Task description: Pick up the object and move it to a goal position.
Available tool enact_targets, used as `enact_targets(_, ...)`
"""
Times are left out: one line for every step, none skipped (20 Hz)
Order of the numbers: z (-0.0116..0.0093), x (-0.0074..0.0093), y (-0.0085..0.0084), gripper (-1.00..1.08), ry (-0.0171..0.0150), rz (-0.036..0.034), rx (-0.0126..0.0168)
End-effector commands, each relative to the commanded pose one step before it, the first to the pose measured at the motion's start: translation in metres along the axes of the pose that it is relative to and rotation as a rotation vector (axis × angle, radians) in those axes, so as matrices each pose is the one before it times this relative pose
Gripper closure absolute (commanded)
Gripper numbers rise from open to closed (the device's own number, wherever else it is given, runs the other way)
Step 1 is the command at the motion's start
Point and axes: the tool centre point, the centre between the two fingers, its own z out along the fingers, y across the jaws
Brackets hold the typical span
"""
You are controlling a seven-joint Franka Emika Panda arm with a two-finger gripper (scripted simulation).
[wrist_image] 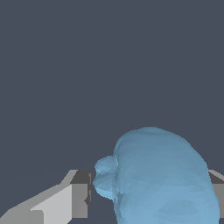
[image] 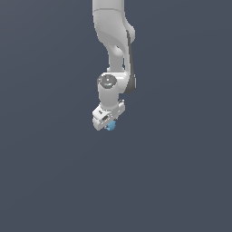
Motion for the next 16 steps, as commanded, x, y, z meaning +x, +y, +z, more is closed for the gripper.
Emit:
enact_targets(0.00109, -0.001, -0.00018, 1.08, -0.00171, 0.00098, 0.00157)
enact_targets(0.0, 0.0, 0.0, 1.08, 0.0, 0.0, 0.0)
enact_targets(0.0, 0.0, 0.0, 1.08, 0.0, 0.0, 0.0)
enact_targets(-0.00099, 0.00093, 0.00017, 1.08, 0.00136, -0.00104, -0.00167)
enact_targets(-0.00024, 0.00027, -0.00011, 1.08, 0.0, 0.0, 0.0)
enact_targets(-0.00073, 0.00081, -0.00034, 1.08, 0.0, 0.0, 0.0)
enact_targets(-0.00121, 0.00135, -0.00057, 1.08, 0.0, 0.0, 0.0)
enact_targets(-0.00169, 0.00189, -0.0008, 1.08, 0.0, 0.0, 0.0)
enact_targets(-0.00216, 0.00242, -0.00102, 1.08, 0.0, 0.0, 0.0)
enact_targets(-0.00263, 0.00295, -0.00124, 1.08, 0.0, 0.0, 0.0)
enact_targets(-0.00309, 0.00347, -0.00145, 1.08, 0.0, 0.0, 0.0)
enact_targets(-0.00355, 0.00398, -0.00166, 1.08, 0.0, 0.0, 0.0)
enact_targets(-0.00399, 0.00448, -0.00186, 1.08, 0.0, 0.0, 0.0)
enact_targets(-0.00443, 0.00498, -0.00205, 1.08, 0.0, 0.0, 0.0)
enact_targets(-0.00486, 0.00546, -0.00225, 1.08, 0.0, 0.0, 0.0)
enact_targets(-0.00529, 0.00595, -0.00243, 1.08, 0.0, 0.0, 0.0)
